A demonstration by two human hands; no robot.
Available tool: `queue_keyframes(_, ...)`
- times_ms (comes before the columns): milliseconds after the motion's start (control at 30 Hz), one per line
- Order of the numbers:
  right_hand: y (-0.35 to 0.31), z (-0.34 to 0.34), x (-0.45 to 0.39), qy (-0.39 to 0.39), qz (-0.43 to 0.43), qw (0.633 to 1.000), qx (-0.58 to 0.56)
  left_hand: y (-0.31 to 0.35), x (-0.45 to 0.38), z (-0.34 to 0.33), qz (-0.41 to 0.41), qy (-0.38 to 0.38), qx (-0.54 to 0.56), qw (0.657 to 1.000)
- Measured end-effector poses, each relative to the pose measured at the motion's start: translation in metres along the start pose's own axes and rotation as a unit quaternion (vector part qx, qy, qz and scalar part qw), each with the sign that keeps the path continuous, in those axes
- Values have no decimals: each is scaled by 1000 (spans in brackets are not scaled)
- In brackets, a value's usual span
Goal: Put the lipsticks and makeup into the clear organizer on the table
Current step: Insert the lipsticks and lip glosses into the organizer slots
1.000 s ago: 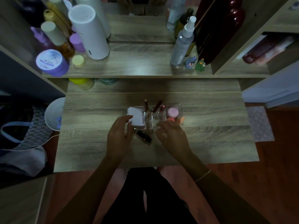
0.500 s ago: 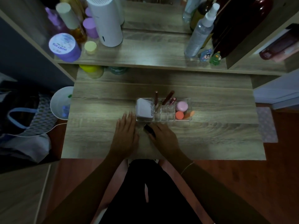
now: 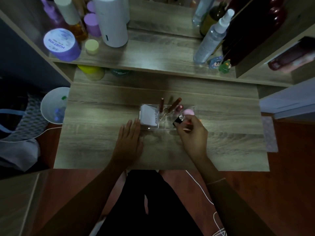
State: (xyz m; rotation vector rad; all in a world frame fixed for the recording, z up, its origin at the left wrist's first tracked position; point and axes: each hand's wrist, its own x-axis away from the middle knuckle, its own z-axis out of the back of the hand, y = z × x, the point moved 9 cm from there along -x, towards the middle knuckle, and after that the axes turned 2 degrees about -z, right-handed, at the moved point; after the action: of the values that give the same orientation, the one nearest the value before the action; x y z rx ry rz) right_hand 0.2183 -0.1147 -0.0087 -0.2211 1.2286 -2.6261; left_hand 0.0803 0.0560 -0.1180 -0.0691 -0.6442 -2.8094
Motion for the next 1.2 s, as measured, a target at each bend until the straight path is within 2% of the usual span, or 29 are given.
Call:
queue_keyframes(267,-12,-16,-20,-19,33,997,68,-4,1,-1,3,23,5,1000)
queue_keyframes(667,-11,-43,-25,-98,86,979,154,-1,0,3,0,32,11,999)
queue_keyframes(1200,-5,-33,-25,-98,49,987,118,1,1,7,8,29,21,999)
